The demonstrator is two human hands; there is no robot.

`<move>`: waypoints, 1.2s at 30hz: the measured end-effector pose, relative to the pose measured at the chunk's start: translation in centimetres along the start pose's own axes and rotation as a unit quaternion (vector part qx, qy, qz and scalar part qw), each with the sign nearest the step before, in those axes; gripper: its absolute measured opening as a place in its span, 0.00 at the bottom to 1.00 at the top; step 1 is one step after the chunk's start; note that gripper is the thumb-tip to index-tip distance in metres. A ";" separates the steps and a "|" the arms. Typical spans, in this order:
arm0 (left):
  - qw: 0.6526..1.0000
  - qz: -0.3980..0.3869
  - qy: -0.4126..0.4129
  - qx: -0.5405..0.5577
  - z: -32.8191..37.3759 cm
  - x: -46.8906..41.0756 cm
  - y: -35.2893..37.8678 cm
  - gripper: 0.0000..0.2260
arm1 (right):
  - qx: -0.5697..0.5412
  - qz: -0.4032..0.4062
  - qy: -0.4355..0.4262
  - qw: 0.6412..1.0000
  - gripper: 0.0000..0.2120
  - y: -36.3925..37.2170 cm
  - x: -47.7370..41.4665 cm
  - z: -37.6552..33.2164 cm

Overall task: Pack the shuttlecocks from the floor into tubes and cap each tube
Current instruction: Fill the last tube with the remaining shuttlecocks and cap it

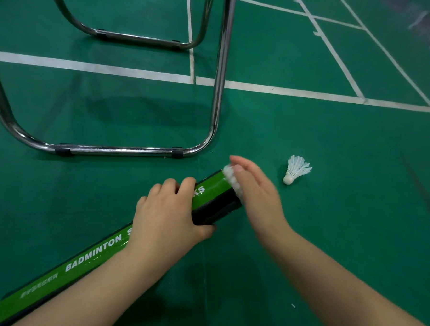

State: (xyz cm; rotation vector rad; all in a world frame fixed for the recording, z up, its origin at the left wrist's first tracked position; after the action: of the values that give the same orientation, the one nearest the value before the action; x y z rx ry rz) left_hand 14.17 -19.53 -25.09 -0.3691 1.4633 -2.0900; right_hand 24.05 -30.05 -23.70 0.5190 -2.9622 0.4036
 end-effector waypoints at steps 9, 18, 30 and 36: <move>0.999 0.025 -0.007 0.035 -0.3 0.9 -2.0 0.32 | 0.097 -0.133 -0.095 0.982 0.16 0.1 5.0 -0.2; 0.999 0.013 0.046 0.021 1.1 1.5 -2.2 0.34 | 0.081 -0.205 -0.100 0.970 0.12 -0.3 5.0 -1.3; 0.994 0.013 0.112 -0.003 3.8 0.8 -2.0 0.37 | 0.114 -0.374 0.012 0.920 0.12 -1.2 3.3 -1.9; 0.986 0.024 0.160 -0.039 5.0 1.5 -0.3 0.33 | 0.172 -0.476 0.072 0.860 0.17 -0.4 3.7 0.4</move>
State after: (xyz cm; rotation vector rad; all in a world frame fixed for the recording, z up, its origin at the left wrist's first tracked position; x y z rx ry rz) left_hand 15.44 -24.19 -23.15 -0.0255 1.7208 -2.1296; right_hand 20.66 -31.73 -23.43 1.7525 -2.0977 0.7710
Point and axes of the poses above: each hand's wrist, its own x-axis away from the middle knuckle, its own y-axis out of the palm, z = x × y, the point moved 9 cm from there along -x, towards the middle knuckle, and after that the axes turned 13 degrees about z, right-handed, at the moved point
